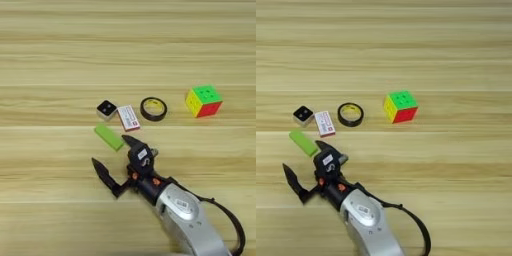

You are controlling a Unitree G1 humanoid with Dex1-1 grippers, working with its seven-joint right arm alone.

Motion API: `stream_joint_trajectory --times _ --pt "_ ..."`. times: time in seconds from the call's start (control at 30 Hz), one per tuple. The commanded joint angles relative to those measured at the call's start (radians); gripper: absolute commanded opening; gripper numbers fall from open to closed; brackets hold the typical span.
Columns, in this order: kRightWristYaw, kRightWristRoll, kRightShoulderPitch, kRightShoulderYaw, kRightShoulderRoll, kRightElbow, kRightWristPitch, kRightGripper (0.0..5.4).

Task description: Move the objects on the table

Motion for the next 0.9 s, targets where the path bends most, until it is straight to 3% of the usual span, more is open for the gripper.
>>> stream_joint_trajectory --times 0.03,0.67,0.9 --pt "-0.016 -0.002 -0.06 -0.009 0.018 -0.002 -0.018 5.37" --pt "-0.036 -0.024 -0.119 -0.008 0.039 0.096 0.003 5.37" --pt "-0.032 -0.018 -0.119 -0.011 0.043 0.1 0.013 4.49"
